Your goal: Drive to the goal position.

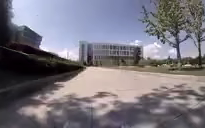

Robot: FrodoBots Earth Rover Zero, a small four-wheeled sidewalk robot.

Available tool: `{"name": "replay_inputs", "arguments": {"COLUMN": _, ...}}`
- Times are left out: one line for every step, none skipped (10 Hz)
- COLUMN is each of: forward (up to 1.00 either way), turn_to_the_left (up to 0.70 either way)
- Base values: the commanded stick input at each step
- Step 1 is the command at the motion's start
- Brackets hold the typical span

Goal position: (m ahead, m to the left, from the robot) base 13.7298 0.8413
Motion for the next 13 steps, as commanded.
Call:
{"name": "replay_inputs", "arguments": {"forward": 1.00, "turn_to_the_left": 0.00}}
{"name": "replay_inputs", "arguments": {"forward": 1.00, "turn_to_the_left": 0.00}}
{"name": "replay_inputs", "arguments": {"forward": 1.00, "turn_to_the_left": 0.00}}
{"name": "replay_inputs", "arguments": {"forward": 1.00, "turn_to_the_left": 0.00}}
{"name": "replay_inputs", "arguments": {"forward": 1.00, "turn_to_the_left": 0.00}}
{"name": "replay_inputs", "arguments": {"forward": 0.99, "turn_to_the_left": 0.00}}
{"name": "replay_inputs", "arguments": {"forward": 0.95, "turn_to_the_left": 0.00}}
{"name": "replay_inputs", "arguments": {"forward": 0.96, "turn_to_the_left": 0.00}}
{"name": "replay_inputs", "arguments": {"forward": 1.00, "turn_to_the_left": 0.00}}
{"name": "replay_inputs", "arguments": {"forward": 1.00, "turn_to_the_left": 0.00}}
{"name": "replay_inputs", "arguments": {"forward": 1.00, "turn_to_the_left": 0.00}}
{"name": "replay_inputs", "arguments": {"forward": 1.00, "turn_to_the_left": 0.00}}
{"name": "replay_inputs", "arguments": {"forward": 1.00, "turn_to_the_left": 0.00}}
